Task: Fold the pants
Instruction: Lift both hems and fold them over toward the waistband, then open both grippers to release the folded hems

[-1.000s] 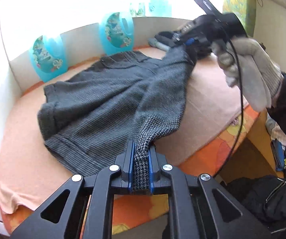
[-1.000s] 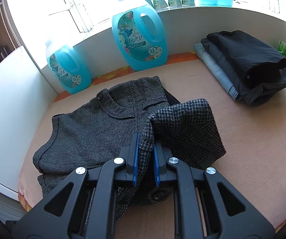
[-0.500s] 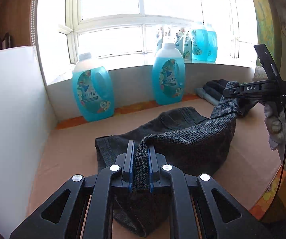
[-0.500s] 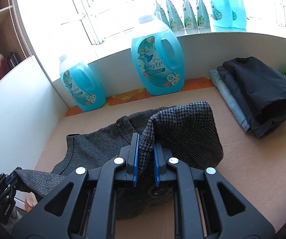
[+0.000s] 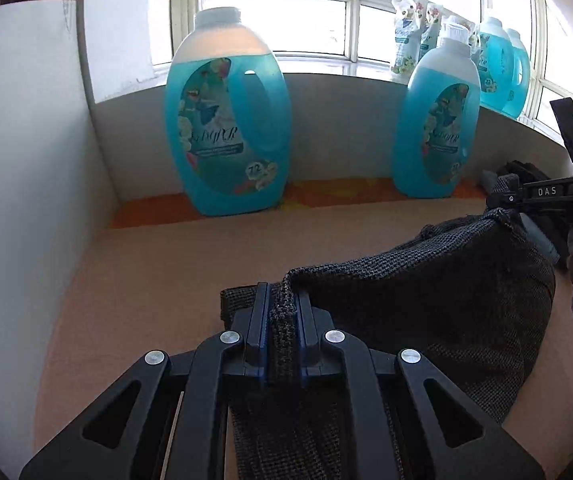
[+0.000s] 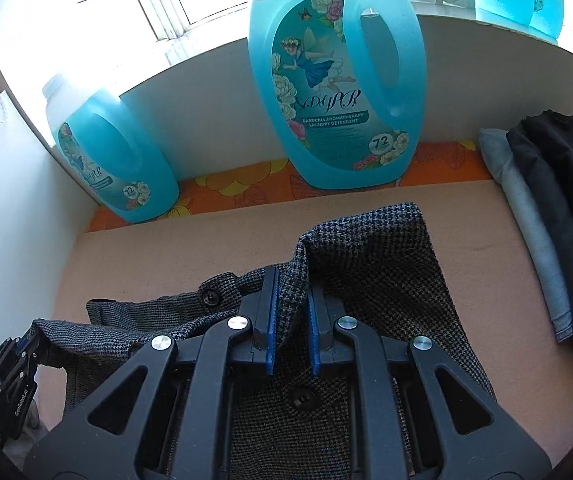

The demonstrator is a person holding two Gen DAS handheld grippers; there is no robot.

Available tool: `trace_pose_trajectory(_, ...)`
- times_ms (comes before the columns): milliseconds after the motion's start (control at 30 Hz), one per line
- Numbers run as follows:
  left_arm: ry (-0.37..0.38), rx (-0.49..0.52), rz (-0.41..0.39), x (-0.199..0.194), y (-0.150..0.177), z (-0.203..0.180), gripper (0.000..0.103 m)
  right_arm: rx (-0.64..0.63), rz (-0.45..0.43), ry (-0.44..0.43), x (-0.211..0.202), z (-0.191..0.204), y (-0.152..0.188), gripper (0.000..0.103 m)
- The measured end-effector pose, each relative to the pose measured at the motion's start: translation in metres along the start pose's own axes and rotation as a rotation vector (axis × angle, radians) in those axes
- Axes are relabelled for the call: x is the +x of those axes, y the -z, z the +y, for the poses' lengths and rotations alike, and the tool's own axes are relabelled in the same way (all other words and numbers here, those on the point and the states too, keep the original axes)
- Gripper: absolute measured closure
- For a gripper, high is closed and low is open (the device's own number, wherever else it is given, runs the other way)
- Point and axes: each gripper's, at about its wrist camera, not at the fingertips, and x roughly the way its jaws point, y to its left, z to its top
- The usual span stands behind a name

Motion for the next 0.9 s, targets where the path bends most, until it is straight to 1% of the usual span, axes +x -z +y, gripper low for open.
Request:
trace_pose_trajectory(33,-0.004,-0.011,0.017,0.010,0.002,0.003,0.093,-0.020,0.040,-0.002,0.011,-0.001,-0.001,0.089)
trace_pose_trajectory(67,0.003,-0.030,0.038,0.019,0.004,0.008,0.093,-0.022,0.067,-0.025,0.017,-0.005,-0.001,0.086)
trace_pose_trajectory(100,0.013,-0.045,0.056,0.027,0.007,0.010,0.093,-0.010,0.073,-0.061,0.017,-0.012,0.000,0.081)
trace_pose_trajectory(167,0.012,-0.042,0.076,0.035,0.012,0.012,0.093,0.021,0.030,-0.163,0.002,-0.030,0.005,0.065)
trace_pose_trajectory(200,0.012,-0.039,0.080,0.038,0.014,0.013,0.093,0.029,-0.006,-0.185,-0.008,-0.040,0.007,0.054)
trace_pose_trajectory(267,0.012,-0.037,0.080,0.041,0.016,0.014,0.093,0.040,-0.086,-0.185,-0.027,-0.061,0.012,0.047)
trace_pose_trajectory(333,0.019,-0.049,0.083,0.043,0.016,0.017,0.093,0.060,-0.128,-0.167,-0.036,-0.081,0.013,0.046)
trace_pose_trajectory(400,0.019,-0.044,0.082,0.044,0.014,0.016,0.093,0.081,-0.137,-0.124,-0.035,-0.095,0.012,0.046)
trace_pose_trajectory(467,0.017,-0.033,0.084,0.046,0.015,0.014,0.093,0.068,-0.109,-0.093,-0.025,-0.099,0.008,0.046)
trace_pose_trajectory(567,0.027,-0.032,0.092,0.049,0.014,0.014,0.093,0.011,-0.055,-0.040,-0.001,-0.093,0.006,0.046)
trace_pose_trajectory(633,0.023,-0.021,0.095,0.049,0.014,0.012,0.093,-0.012,-0.014,-0.034,0.014,-0.089,0.007,0.046)
trace_pose_trajectory(667,0.011,-0.015,0.096,0.049,0.013,0.012,0.092,-0.027,0.001,-0.004,0.020,-0.086,0.010,0.046)
trace_pose_trajectory(700,-0.020,-0.009,0.090,0.049,0.011,0.013,0.087,-0.042,0.017,0.041,0.026,-0.083,0.012,0.048)
trace_pose_trajectory(733,-0.055,-0.004,0.076,0.047,0.009,0.016,0.086,-0.052,0.024,0.069,0.030,-0.081,0.015,0.048)
trace_pose_trajectory(767,-0.092,-0.003,0.063,0.045,0.006,0.019,0.080,-0.062,0.025,0.085,0.032,-0.080,0.017,0.048)
trace_pose_trajectory(900,-0.143,-0.017,0.039,0.030,-0.001,0.037,0.079,-0.082,-0.002,0.129,0.021,-0.077,0.019,0.048)
